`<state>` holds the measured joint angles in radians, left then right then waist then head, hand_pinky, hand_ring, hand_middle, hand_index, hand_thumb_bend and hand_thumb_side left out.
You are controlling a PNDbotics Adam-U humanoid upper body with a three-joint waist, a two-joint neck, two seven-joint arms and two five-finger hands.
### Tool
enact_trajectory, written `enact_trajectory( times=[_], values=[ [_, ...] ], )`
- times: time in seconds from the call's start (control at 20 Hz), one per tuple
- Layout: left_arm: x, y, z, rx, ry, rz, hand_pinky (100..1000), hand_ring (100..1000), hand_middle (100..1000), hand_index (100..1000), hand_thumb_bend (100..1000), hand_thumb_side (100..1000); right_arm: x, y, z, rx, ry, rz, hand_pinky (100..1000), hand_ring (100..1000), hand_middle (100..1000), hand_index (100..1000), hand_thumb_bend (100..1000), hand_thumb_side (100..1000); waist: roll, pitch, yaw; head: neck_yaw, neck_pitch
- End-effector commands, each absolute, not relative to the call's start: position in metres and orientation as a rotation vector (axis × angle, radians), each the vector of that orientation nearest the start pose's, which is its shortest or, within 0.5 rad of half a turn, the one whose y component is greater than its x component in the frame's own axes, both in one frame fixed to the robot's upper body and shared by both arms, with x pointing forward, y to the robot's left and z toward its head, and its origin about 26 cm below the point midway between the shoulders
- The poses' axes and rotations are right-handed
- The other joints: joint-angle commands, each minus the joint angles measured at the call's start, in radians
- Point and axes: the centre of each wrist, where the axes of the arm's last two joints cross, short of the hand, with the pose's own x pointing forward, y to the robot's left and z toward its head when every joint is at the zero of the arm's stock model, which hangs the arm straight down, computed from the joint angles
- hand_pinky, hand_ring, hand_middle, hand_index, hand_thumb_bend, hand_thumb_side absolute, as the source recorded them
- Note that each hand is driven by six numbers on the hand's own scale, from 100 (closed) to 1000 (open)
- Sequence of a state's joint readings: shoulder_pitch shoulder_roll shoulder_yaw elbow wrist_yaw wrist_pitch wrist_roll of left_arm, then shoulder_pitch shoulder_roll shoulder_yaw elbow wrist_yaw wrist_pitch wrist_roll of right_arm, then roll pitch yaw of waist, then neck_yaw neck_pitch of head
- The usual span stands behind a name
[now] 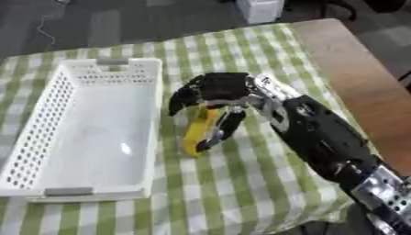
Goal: Pick up objects on the table and place them in the box.
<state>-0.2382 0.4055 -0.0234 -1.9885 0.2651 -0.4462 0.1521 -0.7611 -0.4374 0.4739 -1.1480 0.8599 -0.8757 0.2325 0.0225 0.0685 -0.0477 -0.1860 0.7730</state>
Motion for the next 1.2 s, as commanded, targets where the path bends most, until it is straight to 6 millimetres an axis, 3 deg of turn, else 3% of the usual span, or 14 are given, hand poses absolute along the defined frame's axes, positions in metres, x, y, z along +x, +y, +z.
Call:
enact_trajectory(
  times=[0.05, 0.6, 1.2],
  values=[
    [0.293, 0.273, 0.192, -0.111, -2.648, -0.142, 534, 587, 1000, 908, 410, 755, 0.435, -0.214, 0.128, 0.359, 2.028, -2.507, 700, 738, 792, 860, 598, 545, 0.001, -0.009, -0.002, -0.016, -0.009],
    [0.294, 0.273, 0.193, -0.115, -2.651, -0.143, 535, 588, 1000, 908, 410, 755, 0.438, -0.21, 0.127, 0.416, 1.978, -2.491, 704, 740, 794, 862, 606, 521, 0.002, -0.007, -0.001, -0.023, -0.012],
    [0.295, 0.27, 0.196, -0.132, -2.661, -0.143, 536, 589, 1000, 908, 412, 755, 0.444, -0.2, 0.127, 0.521, 1.734, -2.491, 706, 737, 792, 863, 620, 494, 0.001, 0.001, 0.01, -0.034, -0.012]
  ],
)
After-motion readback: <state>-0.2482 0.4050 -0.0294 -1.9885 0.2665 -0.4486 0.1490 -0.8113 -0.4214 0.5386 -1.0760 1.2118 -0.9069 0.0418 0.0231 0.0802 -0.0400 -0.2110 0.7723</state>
